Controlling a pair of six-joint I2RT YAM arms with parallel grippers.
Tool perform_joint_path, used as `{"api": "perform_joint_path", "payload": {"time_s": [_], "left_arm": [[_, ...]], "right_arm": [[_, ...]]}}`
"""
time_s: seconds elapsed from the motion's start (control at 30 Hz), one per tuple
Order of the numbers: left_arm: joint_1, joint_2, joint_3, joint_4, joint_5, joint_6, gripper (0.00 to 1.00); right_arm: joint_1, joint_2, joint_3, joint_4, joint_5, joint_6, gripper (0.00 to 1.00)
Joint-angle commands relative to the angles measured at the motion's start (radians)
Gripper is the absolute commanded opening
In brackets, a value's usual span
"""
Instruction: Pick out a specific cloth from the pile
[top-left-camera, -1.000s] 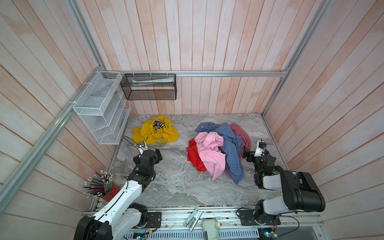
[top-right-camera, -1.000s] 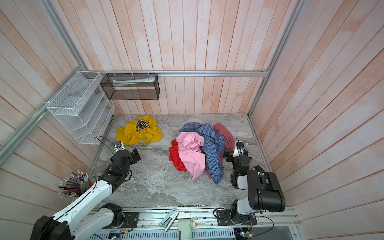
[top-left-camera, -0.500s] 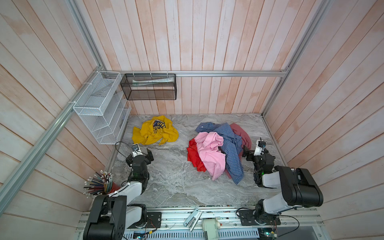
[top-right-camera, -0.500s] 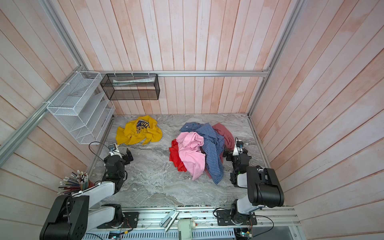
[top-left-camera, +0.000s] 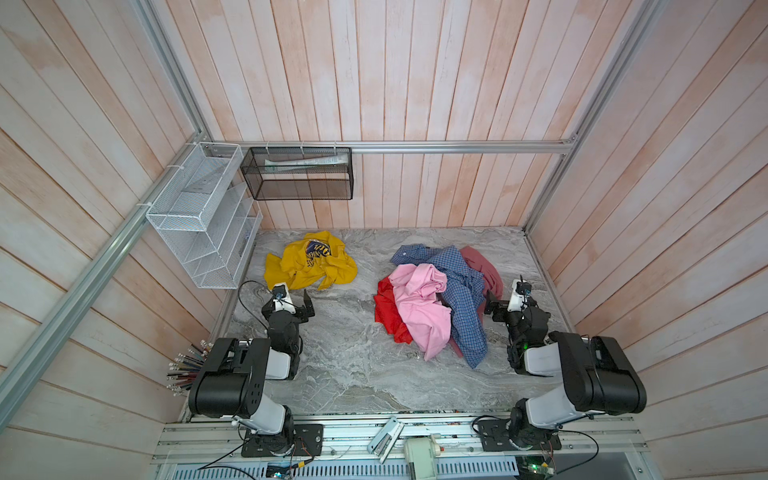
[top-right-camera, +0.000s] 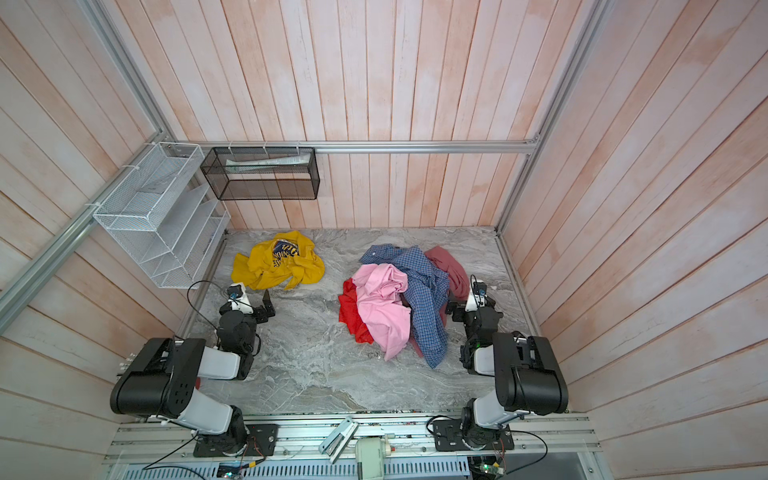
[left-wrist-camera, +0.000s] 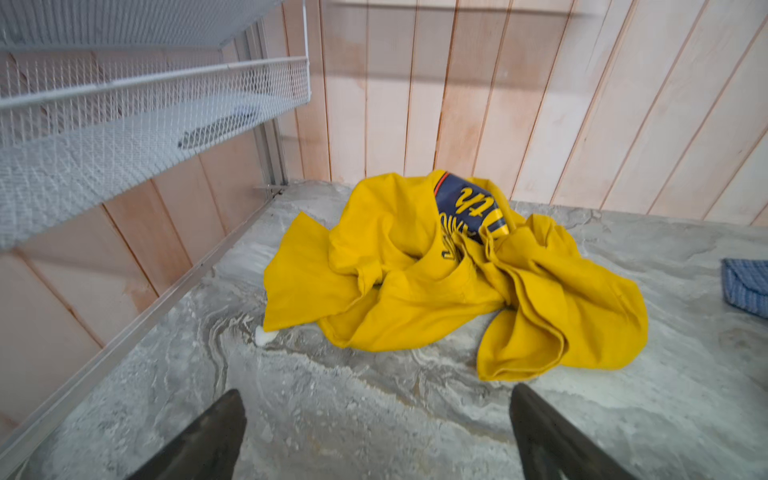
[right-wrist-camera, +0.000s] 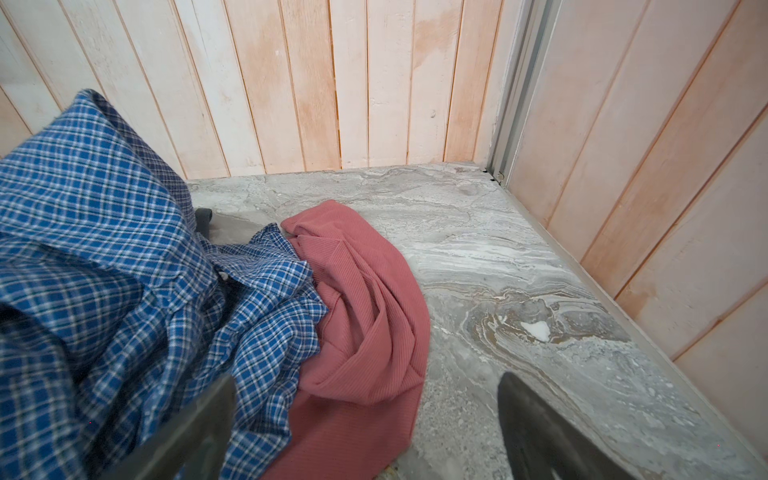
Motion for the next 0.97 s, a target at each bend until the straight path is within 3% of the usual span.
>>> {"api": "perform_joint_path", "payload": {"time_s": [0.0,0.93], "left_arm": [[0.009,-0.004,0.036,-0.032,0.027,0.008,1.0],[0.011,-0.004,0.032,-0.02,0.036,0.01,1.0]], "right_arm": [[0.003,-0.009,0.018,0.001,0.002,-0.001,0.98],[0.006,-0.008,0.019,-0.001,0.005,0.001,0.98]]}}
